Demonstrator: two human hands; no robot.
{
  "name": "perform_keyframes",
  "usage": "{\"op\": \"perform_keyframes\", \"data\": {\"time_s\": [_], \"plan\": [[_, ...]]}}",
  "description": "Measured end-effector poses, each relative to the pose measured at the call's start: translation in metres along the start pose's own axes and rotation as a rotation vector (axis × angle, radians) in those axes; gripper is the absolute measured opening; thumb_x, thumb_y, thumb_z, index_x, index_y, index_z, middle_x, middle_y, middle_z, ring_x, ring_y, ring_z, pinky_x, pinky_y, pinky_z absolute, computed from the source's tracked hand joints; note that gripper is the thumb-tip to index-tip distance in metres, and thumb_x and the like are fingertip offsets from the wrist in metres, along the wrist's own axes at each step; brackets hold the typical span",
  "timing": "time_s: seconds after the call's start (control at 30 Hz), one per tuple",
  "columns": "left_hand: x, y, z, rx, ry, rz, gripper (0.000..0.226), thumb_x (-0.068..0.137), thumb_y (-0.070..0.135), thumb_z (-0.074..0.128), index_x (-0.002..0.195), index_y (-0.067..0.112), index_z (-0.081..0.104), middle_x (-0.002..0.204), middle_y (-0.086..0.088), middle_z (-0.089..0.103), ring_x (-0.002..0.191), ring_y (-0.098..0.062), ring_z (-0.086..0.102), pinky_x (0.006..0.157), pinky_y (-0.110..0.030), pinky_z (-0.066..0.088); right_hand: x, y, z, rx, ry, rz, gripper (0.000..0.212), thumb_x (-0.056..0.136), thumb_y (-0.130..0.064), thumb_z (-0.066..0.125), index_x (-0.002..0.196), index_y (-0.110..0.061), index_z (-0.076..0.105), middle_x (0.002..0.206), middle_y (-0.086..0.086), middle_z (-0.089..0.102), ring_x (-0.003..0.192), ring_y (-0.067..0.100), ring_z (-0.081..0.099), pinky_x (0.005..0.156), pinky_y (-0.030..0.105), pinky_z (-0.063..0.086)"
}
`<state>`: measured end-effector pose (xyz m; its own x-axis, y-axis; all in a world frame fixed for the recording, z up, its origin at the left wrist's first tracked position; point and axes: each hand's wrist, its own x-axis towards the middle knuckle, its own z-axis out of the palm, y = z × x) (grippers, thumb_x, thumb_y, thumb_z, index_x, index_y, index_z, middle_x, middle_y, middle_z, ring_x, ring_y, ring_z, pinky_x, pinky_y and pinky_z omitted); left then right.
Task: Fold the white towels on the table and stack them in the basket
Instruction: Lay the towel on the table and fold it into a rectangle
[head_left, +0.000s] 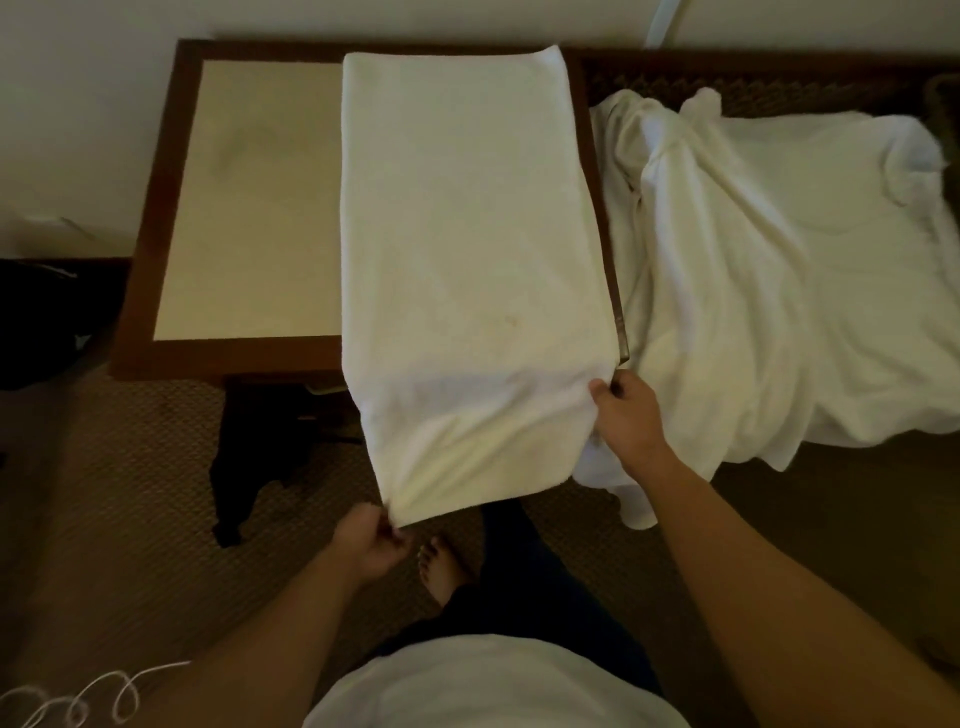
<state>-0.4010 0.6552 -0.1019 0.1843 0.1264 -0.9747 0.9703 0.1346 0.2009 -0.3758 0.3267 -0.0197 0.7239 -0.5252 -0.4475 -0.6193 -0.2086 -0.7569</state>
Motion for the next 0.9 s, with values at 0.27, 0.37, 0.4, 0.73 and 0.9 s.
{"op": "perform_keyframes", "data": {"time_s": [0.27,0.37,0.4,0.73,0.9], "plan": [[-0.007,0.034,-0.002,0.459,0.152,0.388,0.060,0.096,0.005,0.055,0.151,0.016,0.035,0.137,-0.018,0.056,0.110,-0.041,0.064,0.084,-0.055,0.060,0.000,-0.001,-0.001,0.018,-0.012,0.007,0.018,0.103,-0.022,0.055,0.105,-0.008,0.065,0.096,0.004,0.066,0.090,0.020,0.061,0.075,0.028,0.044],[-0.040,0.077,0.015,0.342,0.082,0.648,0.056,0.097,0.001,0.054,0.149,0.020,0.041,0.135,0.004,0.052,0.108,-0.019,0.061,0.092,-0.044,0.052,-0.001,0.000,0.000,0.044,0.016,-0.021,0.029,0.101,-0.026,0.059,0.096,0.002,0.064,0.086,0.009,0.065,0.076,0.013,0.058,0.063,0.019,0.044],[-0.050,0.088,0.022,0.294,0.060,0.707,0.052,0.096,-0.002,0.052,0.143,0.019,0.047,0.131,0.004,0.055,0.100,-0.013,0.060,0.087,-0.041,0.051,-0.002,0.000,0.000,0.060,0.027,-0.040,0.036,0.101,-0.028,0.061,0.093,0.007,0.062,0.081,0.010,0.062,0.069,0.009,0.054,0.060,0.016,0.042],[-0.071,0.113,0.015,0.105,-0.049,0.649,0.017,0.104,0.030,0.057,0.116,0.020,0.064,0.110,0.009,0.065,0.096,-0.006,0.059,0.074,-0.026,0.044,-0.009,-0.002,-0.015,0.171,0.032,-0.112,0.031,0.101,-0.027,0.064,0.094,0.003,0.066,0.087,0.013,0.067,0.072,0.004,0.057,0.070,0.011,0.046],[-0.069,0.121,0.004,0.105,0.053,0.742,0.012,0.097,0.024,0.070,0.105,0.015,0.066,0.108,-0.007,0.071,0.100,-0.026,0.068,0.087,-0.043,0.057,-0.008,0.001,-0.018,0.147,0.035,-0.118,0.025,0.101,-0.024,0.063,0.090,-0.002,0.066,0.080,0.006,0.064,0.072,0.010,0.057,0.068,0.010,0.044]]}}
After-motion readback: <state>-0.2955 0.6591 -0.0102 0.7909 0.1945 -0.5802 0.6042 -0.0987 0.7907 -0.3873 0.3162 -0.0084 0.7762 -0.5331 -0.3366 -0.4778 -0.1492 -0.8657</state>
